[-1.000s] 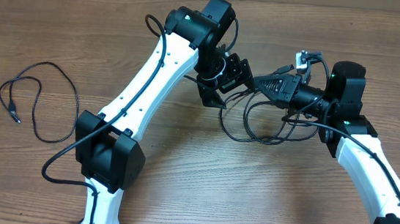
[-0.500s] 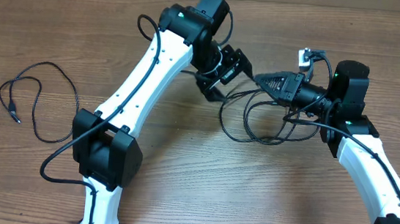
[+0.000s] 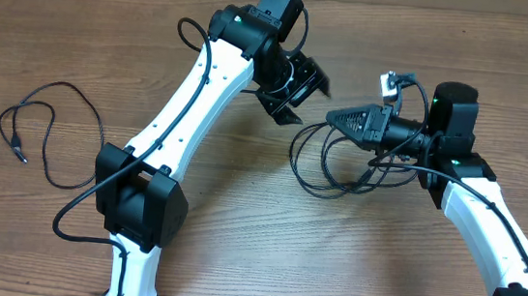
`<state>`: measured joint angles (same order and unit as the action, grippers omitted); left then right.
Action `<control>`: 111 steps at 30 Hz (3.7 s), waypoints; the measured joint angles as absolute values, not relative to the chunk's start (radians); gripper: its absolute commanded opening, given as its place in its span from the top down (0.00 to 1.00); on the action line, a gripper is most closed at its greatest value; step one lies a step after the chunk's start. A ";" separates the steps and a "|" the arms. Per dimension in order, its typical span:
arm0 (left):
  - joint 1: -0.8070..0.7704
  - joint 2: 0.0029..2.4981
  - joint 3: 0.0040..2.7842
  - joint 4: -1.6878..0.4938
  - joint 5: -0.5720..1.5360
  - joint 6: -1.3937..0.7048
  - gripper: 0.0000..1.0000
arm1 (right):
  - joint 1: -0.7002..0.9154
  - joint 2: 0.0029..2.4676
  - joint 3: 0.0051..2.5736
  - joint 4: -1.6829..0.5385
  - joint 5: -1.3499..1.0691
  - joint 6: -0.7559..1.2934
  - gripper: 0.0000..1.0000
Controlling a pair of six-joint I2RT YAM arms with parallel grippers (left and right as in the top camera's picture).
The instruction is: Untangle cables
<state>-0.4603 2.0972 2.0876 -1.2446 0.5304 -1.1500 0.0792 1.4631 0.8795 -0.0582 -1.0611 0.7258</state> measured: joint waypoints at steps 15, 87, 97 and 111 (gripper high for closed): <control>-0.495 2.097 2.085 -1.305 0.208 -0.596 0.63 | 0.078 1.473 0.878 -0.505 -0.381 0.789 0.68; -0.722 2.097 1.433 -0.282 -0.020 -0.415 0.77 | -0.093 1.542 0.878 -0.689 -0.044 0.913 0.00; -0.734 2.097 1.433 -0.280 -0.020 -0.415 0.75 | -0.093 1.542 0.878 -0.689 -0.044 0.913 0.00; -0.740 2.097 1.433 -0.281 -0.050 -0.415 0.75 | -0.093 1.542 0.878 -0.689 -0.044 0.913 0.00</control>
